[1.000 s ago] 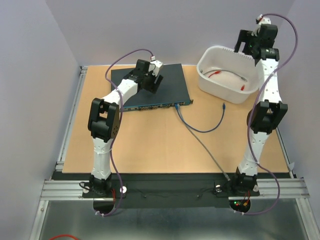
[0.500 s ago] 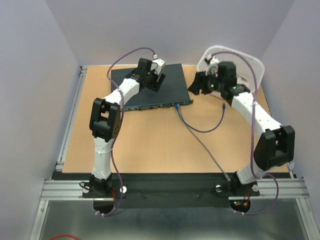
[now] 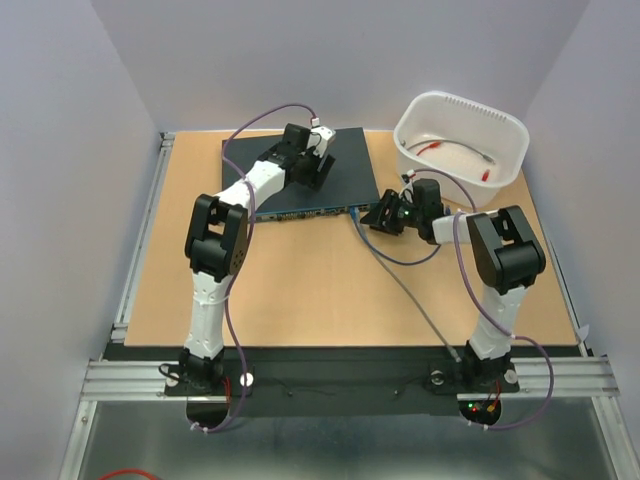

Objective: Pull the plug from the switch port

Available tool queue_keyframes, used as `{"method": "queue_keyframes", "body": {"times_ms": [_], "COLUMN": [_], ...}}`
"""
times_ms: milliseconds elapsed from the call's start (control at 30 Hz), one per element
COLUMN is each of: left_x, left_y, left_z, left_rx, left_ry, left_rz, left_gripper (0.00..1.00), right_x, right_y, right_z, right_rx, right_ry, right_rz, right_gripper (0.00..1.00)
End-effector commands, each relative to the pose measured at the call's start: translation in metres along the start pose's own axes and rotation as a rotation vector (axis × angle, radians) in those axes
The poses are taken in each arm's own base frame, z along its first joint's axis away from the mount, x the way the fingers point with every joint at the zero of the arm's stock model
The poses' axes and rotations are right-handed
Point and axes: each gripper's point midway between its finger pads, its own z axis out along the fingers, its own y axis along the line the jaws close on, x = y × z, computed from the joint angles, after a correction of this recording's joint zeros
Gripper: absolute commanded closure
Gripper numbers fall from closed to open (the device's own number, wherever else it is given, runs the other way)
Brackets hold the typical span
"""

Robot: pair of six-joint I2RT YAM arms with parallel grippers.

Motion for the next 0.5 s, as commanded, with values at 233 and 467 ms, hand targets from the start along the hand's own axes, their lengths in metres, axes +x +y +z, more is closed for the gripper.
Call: {"method": "queue_keyframes", "body": {"times_ms": [233, 467], "left_x": [-0.008, -0.005], "left_y": [0.002, 0.003], "left_z": [-0.003, -0.004], "left_rx": [-0.013, -0.019], "left_ry": [-0.034, -0.03], "left_rz": [0.004, 0.013], "left_gripper": [0.16, 0.16], "right_x": [-0.05, -0.062], "right_y": [0.023, 0.027], "right_z": [0.037, 0.045], "right_rx": [-0.207, -0.235], "right_ry": [-0.171, -0.2], "right_rz": [0.074, 0.088], "right_gripper": [0.56, 0.66]}}
